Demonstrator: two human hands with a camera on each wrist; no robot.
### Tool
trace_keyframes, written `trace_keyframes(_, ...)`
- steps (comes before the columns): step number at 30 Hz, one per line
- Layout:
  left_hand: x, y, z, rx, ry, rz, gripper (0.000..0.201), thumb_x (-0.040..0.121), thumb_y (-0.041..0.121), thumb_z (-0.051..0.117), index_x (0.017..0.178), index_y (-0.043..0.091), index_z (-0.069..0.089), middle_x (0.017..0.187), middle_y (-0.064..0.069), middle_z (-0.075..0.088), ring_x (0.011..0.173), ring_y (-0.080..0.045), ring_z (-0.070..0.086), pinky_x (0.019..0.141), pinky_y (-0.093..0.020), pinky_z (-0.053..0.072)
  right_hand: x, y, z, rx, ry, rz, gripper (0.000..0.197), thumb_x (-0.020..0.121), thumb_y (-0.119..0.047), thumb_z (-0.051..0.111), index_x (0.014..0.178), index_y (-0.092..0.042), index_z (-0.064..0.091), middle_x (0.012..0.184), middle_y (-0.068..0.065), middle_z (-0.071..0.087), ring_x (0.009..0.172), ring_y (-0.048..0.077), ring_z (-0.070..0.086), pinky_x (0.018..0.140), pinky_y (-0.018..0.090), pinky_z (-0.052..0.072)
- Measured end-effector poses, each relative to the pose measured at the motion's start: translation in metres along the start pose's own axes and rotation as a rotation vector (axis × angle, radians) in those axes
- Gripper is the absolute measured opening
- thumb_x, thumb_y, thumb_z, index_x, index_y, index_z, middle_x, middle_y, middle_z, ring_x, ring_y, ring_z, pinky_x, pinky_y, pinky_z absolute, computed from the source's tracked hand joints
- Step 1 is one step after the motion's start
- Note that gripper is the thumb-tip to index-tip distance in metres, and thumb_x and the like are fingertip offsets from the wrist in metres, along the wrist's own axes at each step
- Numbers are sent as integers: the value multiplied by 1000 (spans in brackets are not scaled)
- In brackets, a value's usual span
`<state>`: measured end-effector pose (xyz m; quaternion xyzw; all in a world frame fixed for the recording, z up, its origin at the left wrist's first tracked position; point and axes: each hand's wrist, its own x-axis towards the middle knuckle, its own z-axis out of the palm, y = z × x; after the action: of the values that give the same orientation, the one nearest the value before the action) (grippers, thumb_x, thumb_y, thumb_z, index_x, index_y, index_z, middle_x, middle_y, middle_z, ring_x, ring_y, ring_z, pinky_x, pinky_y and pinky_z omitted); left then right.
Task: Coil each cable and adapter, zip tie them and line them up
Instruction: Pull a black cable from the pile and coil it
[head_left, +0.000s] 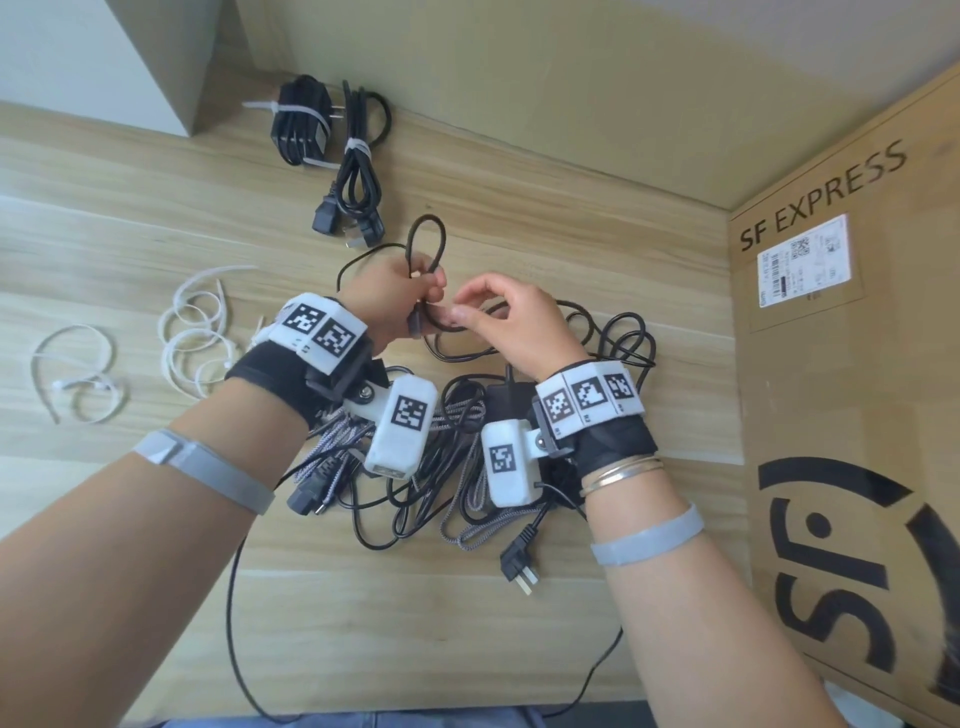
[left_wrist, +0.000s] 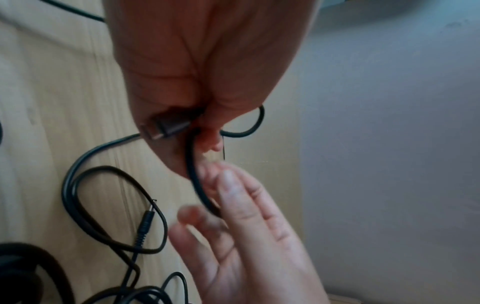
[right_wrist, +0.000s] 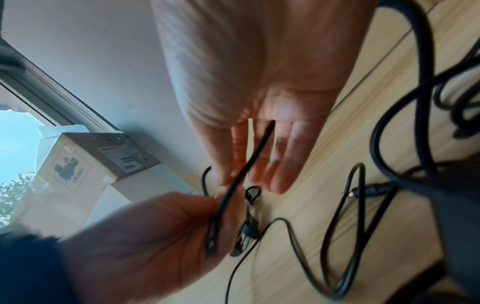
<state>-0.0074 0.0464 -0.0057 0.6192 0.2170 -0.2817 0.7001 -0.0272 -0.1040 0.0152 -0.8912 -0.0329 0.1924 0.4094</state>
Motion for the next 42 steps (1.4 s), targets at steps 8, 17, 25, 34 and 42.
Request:
trace_keyframes(8, -3, 15, -10, -89, -5, 58, 28, 94, 7, 33, 70, 17, 41, 39, 10, 26, 32, -6, 19, 39, -14, 16, 5, 16, -39, -251, -69, 126, 5, 90, -27, 60, 91, -24, 63, 72, -8, 63, 43, -2, 49, 56, 14, 42)
trace_keyframes(17, -6, 6, 1, 379, -198, 94, 34, 78, 46, 64, 91, 14, 59, 58, 6, 37, 42, -8, 32, 46, -23, 30, 12, 5, -40, -195, 81, 78, 38, 91, -38, 55, 62, -16, 64, 48, -4, 52, 37, 2, 42, 61, 25, 43)
trace_keyframes(25, -4, 1, 13, 399, -242, 316, 29, 98, 15, 41, 72, 14, 55, 43, 10, 52, 40, 0, 44, 46, -12, 38, 15, -17, -40, -70, 66, 10, 36, 92, -36, 55, 59, -21, 58, 48, -7, 49, 38, -1, 41, 55, 21, 38)
trace_keyframes(34, 0, 6, 6, -30, -153, 340, 32, 101, 16, 32, 71, 14, 42, 42, 14, 27, 38, -6, 24, 44, -19, 29, 12, 14, -33, -62, -139, 146, 14, 93, -20, 56, 82, -19, 65, 89, -4, 71, 88, 13, 67, 92, 34, 52)
trace_keyframes(42, -1, -3, 18, 318, -143, 402, 19, 81, 20, 68, 77, 23, 50, 44, 10, 40, 47, -6, 35, 48, -18, 31, 9, -18, -46, 214, 154, 57, 6, 87, -12, 64, 84, -9, 67, 78, 1, 67, 57, 8, 67, 57, 21, 56)
